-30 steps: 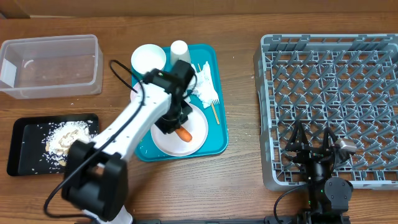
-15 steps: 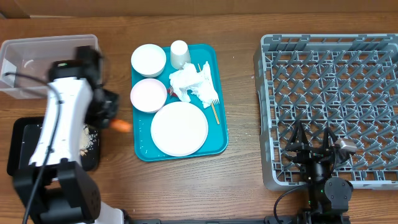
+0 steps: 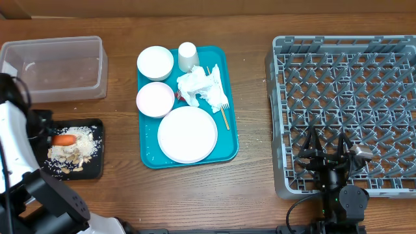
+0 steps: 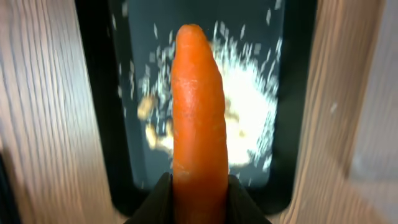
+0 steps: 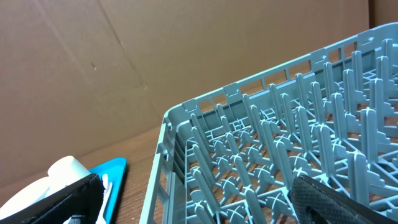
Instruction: Sort waste into correct bins and load items into the dishwasher rack
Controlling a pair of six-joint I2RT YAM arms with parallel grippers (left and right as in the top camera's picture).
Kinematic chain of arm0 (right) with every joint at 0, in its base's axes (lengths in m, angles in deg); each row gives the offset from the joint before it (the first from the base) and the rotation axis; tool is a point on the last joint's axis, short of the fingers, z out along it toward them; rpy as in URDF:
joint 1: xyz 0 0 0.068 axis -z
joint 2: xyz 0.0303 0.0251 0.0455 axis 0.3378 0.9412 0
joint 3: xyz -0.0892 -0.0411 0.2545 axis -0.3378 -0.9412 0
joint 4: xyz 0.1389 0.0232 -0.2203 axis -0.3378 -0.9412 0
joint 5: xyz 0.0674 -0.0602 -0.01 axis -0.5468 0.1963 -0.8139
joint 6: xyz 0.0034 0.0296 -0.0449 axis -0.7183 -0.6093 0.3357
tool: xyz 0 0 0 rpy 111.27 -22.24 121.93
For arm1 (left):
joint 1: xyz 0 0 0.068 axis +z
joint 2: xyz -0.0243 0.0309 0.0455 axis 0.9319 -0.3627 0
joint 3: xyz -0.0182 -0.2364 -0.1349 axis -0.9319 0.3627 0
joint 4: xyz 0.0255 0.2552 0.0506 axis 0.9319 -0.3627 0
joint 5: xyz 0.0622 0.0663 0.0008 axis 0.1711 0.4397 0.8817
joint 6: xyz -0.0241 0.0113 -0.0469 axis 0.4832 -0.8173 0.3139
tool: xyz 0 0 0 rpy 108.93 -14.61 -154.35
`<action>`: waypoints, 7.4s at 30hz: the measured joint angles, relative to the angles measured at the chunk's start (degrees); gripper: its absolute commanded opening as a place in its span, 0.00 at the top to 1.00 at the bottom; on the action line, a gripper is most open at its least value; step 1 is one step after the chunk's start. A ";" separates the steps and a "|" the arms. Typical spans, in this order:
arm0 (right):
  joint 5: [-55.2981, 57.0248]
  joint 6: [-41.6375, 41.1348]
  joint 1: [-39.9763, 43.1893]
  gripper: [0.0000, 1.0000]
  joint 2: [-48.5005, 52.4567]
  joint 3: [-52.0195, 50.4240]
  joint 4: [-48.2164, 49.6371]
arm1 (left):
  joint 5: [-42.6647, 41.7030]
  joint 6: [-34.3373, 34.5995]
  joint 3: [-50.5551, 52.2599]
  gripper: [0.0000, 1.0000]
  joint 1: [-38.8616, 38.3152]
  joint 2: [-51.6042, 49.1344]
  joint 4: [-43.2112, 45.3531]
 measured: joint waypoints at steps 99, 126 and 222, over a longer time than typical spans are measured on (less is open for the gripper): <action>0.02 -0.02 0.00 0.00 0.00 0.00 0.00 | 2.29 -19.17 17.57 0.00 -58.38 4.68 11.91; 0.00 0.00 0.00 0.00 0.00 0.00 -0.02 | -7.39 -41.79 17.75 0.00 -44.37 3.37 31.47; 0.00 -0.02 0.00 0.00 0.00 0.00 0.00 | 3.13 -13.73 4.76 0.00 -40.70 13.70 -3.93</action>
